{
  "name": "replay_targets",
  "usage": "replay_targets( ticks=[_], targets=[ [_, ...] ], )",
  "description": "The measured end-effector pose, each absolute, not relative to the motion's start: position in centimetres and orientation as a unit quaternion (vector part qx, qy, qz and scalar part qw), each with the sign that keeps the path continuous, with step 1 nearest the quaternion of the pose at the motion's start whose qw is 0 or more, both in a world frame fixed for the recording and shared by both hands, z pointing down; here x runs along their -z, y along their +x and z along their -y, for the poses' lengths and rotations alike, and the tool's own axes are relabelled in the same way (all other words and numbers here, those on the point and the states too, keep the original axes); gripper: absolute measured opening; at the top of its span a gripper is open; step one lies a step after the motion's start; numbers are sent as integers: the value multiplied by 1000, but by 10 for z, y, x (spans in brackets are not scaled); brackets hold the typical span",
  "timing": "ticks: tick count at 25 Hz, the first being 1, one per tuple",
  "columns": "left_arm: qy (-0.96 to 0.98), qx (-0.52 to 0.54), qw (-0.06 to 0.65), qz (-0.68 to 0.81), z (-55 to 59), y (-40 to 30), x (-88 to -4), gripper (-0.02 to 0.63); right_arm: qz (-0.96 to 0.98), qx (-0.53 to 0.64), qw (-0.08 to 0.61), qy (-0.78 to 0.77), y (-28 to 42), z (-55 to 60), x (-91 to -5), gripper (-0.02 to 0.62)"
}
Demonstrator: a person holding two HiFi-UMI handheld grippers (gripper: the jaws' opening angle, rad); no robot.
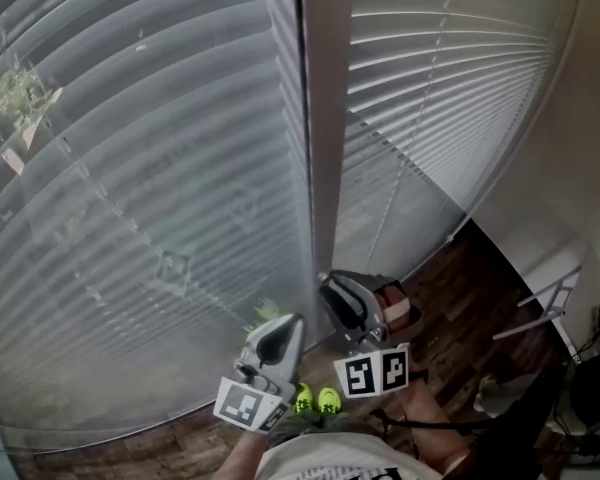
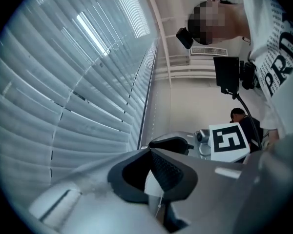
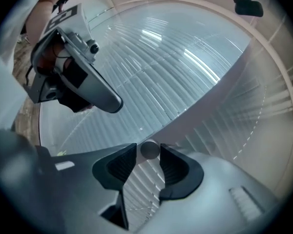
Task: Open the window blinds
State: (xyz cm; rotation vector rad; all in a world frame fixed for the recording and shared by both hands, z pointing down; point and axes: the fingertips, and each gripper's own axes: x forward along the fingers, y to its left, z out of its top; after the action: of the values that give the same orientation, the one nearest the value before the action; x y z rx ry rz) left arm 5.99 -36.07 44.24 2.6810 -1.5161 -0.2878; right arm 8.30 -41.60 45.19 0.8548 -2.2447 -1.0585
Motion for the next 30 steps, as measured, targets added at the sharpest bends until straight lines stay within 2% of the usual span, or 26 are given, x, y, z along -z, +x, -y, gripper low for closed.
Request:
replay_targets(
  ticks=[12,25,30],
  targets=[
    [889,138,26,435,355,57,-427,-8,776,428,304,350,76,428,-454,123],
    [905,139,-18,401,361,50,-415,-8,799,391,272,367,77,435,-452,121],
    [907,148,-11,394,361,54,-411,-8,812,360,260,379,77,437,-452,121]
  ],
)
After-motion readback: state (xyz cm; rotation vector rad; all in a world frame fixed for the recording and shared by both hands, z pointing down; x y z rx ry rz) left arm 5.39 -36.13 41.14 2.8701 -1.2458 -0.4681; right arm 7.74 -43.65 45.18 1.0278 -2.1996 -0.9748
